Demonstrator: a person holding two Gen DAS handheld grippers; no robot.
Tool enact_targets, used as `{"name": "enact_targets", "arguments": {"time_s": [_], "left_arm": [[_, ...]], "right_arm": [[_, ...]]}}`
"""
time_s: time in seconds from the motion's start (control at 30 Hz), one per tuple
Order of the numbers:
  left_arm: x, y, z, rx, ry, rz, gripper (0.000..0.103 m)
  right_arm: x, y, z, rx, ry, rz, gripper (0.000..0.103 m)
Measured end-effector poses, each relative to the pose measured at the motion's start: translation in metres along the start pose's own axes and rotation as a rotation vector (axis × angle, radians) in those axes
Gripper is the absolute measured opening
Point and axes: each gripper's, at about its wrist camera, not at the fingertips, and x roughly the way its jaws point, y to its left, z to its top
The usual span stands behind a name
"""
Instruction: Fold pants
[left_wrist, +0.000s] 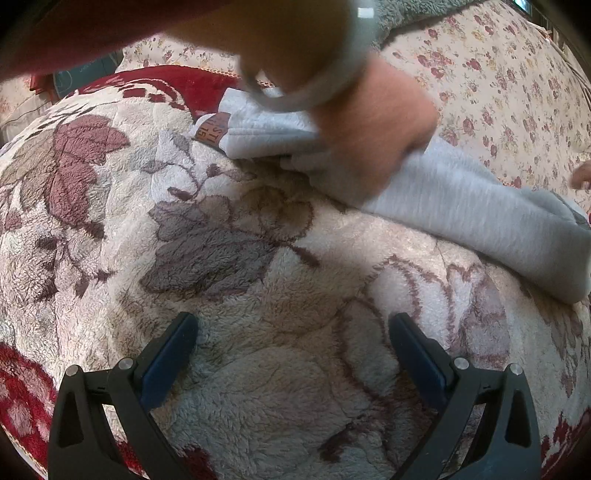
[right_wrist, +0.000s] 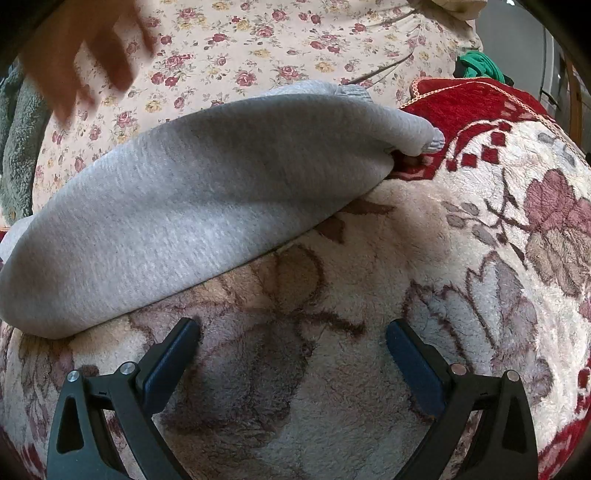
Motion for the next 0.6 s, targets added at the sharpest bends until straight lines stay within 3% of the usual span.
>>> {"name": "enact_targets", "arguments": {"time_s": [0.6], "left_arm": [[0.0000, 0.0000, 0.0001, 0.000, 0.000, 0.000, 0.103]], "right_arm": [[0.0017, 0.0018, 0.0018, -0.001, 0.000, 0.000, 0.103]]}}
